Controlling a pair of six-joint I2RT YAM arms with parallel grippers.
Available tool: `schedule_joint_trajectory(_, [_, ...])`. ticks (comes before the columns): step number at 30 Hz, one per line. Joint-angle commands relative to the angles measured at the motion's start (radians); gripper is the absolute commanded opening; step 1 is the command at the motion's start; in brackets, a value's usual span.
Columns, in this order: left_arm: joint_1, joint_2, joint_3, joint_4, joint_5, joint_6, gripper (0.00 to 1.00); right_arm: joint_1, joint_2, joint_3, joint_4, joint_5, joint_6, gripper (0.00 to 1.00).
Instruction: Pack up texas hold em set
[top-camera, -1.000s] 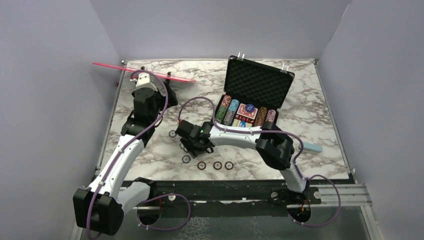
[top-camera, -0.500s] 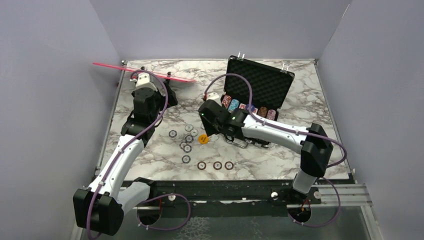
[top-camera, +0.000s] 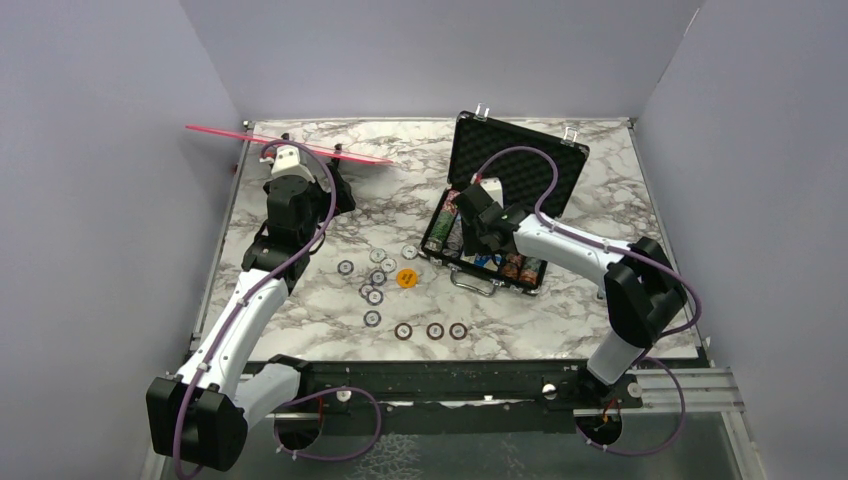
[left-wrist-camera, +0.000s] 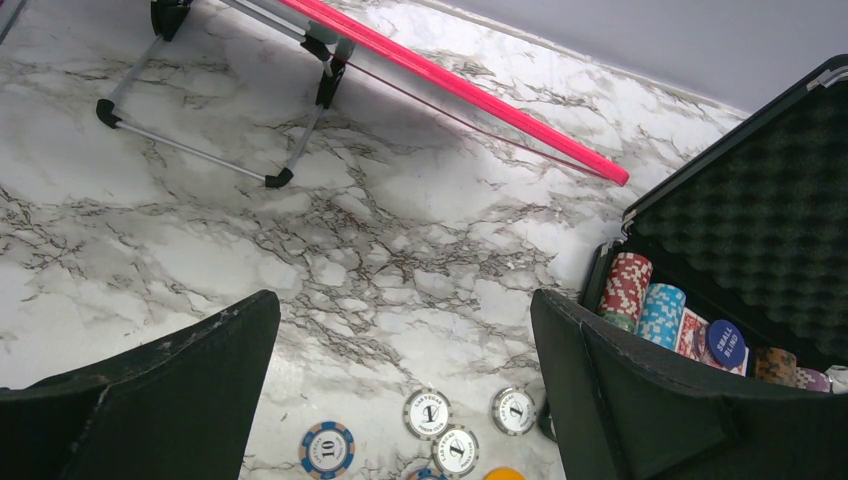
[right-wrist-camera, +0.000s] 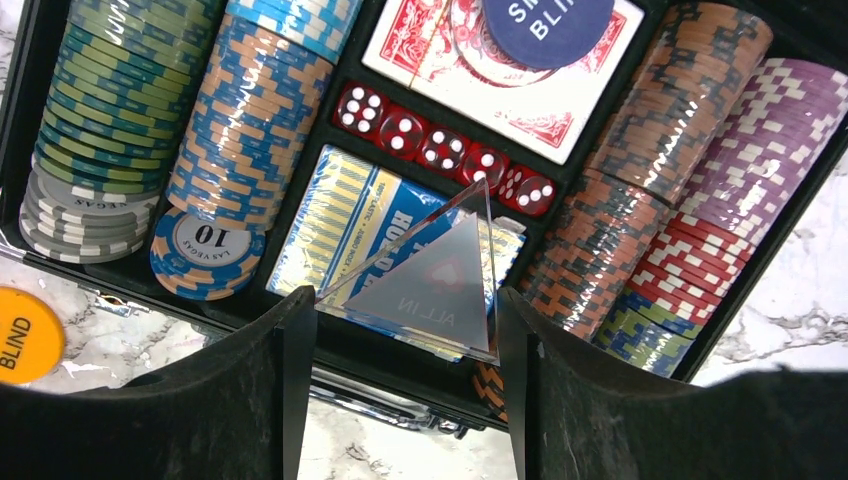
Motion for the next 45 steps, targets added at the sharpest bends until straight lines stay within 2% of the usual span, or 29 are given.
schedule_joint_trajectory(1, [0.007,0.000,-0.006,-0.001,0.001,-0.007,0.99,-0.001,0.008,-0.016,0.051,-0.034,0.041,0.54])
schedule_joint_trajectory(15, [0.008,0.010,-0.005,0.002,0.016,-0.011,0.99,-0.003,0.049,-0.025,0.034,-0.080,0.074,0.60])
schedule_joint_trajectory(22, [0.009,0.009,-0.004,0.000,0.016,-0.011,0.99,-0.003,0.029,0.016,-0.008,-0.082,0.076,0.74])
schedule_joint_trajectory(28, [0.011,0.006,-0.003,-0.002,0.015,-0.013,0.99,0.001,-0.002,0.069,-0.035,-0.126,0.036,0.75])
schedule_joint_trajectory(34, [0.013,0.006,-0.003,-0.003,0.013,-0.015,0.99,0.119,0.010,0.130,-0.015,-0.144,0.005,0.74])
schedule_joint_trajectory(39, [0.014,0.003,-0.004,-0.006,0.004,-0.017,0.99,0.243,0.122,0.201,-0.019,-0.141,0.011,0.74])
schedule_joint_trajectory(45, [0.015,0.003,-0.004,-0.007,-0.001,-0.016,0.99,0.309,0.262,0.290,-0.033,-0.155,0.024,0.76])
